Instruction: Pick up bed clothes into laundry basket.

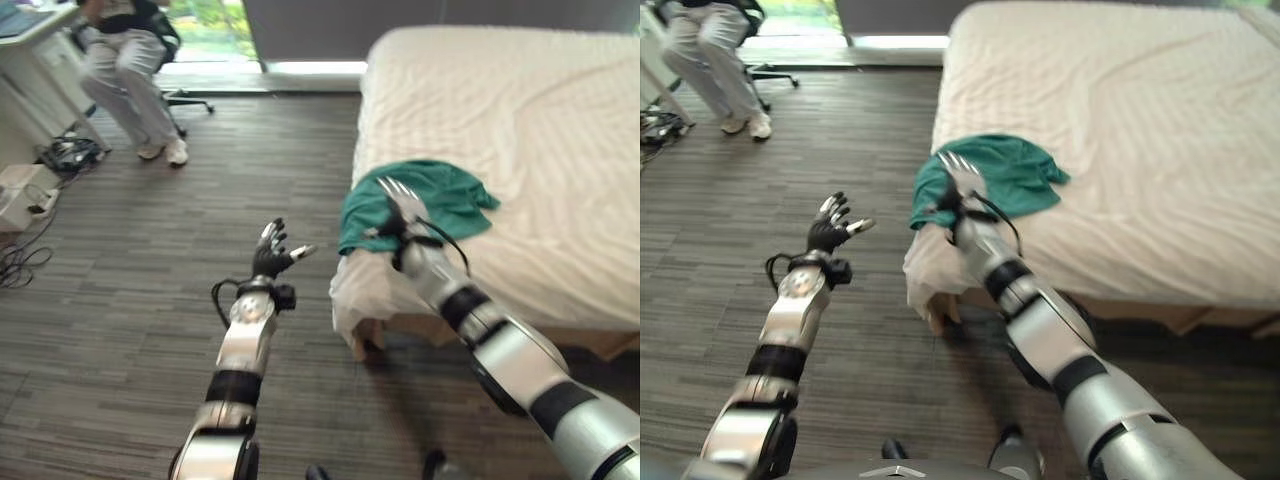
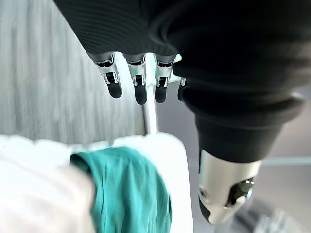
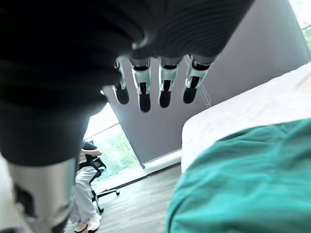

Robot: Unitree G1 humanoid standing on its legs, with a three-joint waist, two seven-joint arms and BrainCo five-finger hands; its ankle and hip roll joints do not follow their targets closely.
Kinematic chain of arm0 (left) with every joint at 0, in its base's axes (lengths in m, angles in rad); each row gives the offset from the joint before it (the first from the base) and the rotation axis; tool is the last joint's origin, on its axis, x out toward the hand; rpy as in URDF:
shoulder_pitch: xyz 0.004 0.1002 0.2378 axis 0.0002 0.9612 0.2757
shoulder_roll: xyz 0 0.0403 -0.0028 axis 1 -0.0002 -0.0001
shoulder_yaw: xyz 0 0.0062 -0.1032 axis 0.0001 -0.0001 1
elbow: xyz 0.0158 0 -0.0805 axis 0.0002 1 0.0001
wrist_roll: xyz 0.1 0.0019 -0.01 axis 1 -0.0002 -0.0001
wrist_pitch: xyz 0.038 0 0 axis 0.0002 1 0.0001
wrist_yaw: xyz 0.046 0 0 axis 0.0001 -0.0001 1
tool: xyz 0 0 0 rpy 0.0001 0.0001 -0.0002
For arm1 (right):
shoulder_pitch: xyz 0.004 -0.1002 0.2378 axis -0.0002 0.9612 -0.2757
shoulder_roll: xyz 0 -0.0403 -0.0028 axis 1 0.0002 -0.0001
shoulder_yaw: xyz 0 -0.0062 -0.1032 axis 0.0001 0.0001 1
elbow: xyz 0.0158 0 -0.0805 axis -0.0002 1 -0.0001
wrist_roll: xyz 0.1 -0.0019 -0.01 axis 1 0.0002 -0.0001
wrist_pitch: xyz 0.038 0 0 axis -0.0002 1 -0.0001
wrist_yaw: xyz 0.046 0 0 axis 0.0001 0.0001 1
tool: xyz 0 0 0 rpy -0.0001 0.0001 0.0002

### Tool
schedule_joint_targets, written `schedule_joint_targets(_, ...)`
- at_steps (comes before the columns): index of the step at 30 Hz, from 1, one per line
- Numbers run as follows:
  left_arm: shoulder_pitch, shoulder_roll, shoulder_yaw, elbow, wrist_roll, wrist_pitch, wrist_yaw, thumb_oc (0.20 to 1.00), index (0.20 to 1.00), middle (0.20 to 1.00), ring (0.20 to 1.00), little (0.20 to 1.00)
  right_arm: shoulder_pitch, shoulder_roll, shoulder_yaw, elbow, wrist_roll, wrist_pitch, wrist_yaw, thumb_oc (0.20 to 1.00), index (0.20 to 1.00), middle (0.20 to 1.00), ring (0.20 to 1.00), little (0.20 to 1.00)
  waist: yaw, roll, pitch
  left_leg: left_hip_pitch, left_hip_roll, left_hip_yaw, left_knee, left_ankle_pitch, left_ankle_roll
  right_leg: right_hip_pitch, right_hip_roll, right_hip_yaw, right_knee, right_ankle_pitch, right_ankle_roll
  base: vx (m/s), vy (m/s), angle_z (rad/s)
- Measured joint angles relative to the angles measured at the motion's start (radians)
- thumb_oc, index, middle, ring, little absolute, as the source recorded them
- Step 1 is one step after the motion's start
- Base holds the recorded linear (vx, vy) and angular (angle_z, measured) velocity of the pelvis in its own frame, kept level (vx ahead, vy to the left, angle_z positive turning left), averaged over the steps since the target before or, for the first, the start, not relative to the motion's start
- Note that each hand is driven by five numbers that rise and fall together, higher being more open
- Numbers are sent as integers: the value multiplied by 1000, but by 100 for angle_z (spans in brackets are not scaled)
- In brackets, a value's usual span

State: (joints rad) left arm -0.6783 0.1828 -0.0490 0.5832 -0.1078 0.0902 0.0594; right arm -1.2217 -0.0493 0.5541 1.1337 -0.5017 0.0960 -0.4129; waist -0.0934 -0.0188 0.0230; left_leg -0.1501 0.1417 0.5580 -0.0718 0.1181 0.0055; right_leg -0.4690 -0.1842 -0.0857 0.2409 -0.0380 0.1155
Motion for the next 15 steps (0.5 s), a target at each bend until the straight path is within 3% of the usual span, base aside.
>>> schedule_joint_targets(1,-6,-14,-22,-22,0,-7,-4,1000,1000,1000,1000,1000,-4,6,-8,0,0,0,-5,1000,1000,1000,1000,1000,-15,-48,6,-5,-16,-6,1,3,-4,-6,7,51,-66,75,-23,162,-29,81)
schedule_joint_targets(3,-20,-69,-51,18,-4,-8,-11,1000,1000,1000,1000,1000,-19,20,5,65,4,10,-15,1000,1000,1000,1000,1000,-18,-55,2,-19,2,-41,-3,9,-20,60,39,60,-182,149,10,98,-39,24)
schedule_joint_targets(4,-48,-84,-74,48,-4,-7,-17,1000,1000,1000,1000,1000,-38,25,5,89,8,17,-17,1000,1000,1000,1000,1000,-13,-48,7,-31,10,-42,-4,14,-27,60,46,53,-207,160,24,97,-16,10)
schedule_joint_targets(5,-89,-129,-83,69,-4,-4,-24,1000,1000,1000,1000,1000,-60,19,5,90,11,23,-19,1000,1000,1000,1000,1000,-30,-18,27,-42,9,-45,-23,33,-27,57,56,37,-223,176,24,117,-46,7)
schedule_joint_targets(6,-108,-141,-78,91,-4,-2,-23,1000,1000,1000,1000,1000,-62,8,22,92,12,29,-20,1000,1000,1000,1000,1000,-28,-8,33,-44,10,-52,-22,37,-21,57,57,35,-223,185,15,83,-69,5)
schedule_joint_targets(9,-216,-188,-63,216,-5,2,-28,1000,1000,1000,1000,1000,-82,-31,25,124,34,48,-20,1000,1000,1000,1000,1000,-49,17,45,-37,10,-54,-22,43,-14,80,54,12,-238,179,6,43,-85,8)
schedule_joint_targets(15,-319,-235,-59,299,-23,-16,-31,1000,1000,1000,1000,1000,-121,-141,92,139,43,57,-13,1000,1000,1000,1000,1000,-72,71,72,-61,8,-106,-22,55,3,84,50,-30,-239,159,-13,8,-122,23)
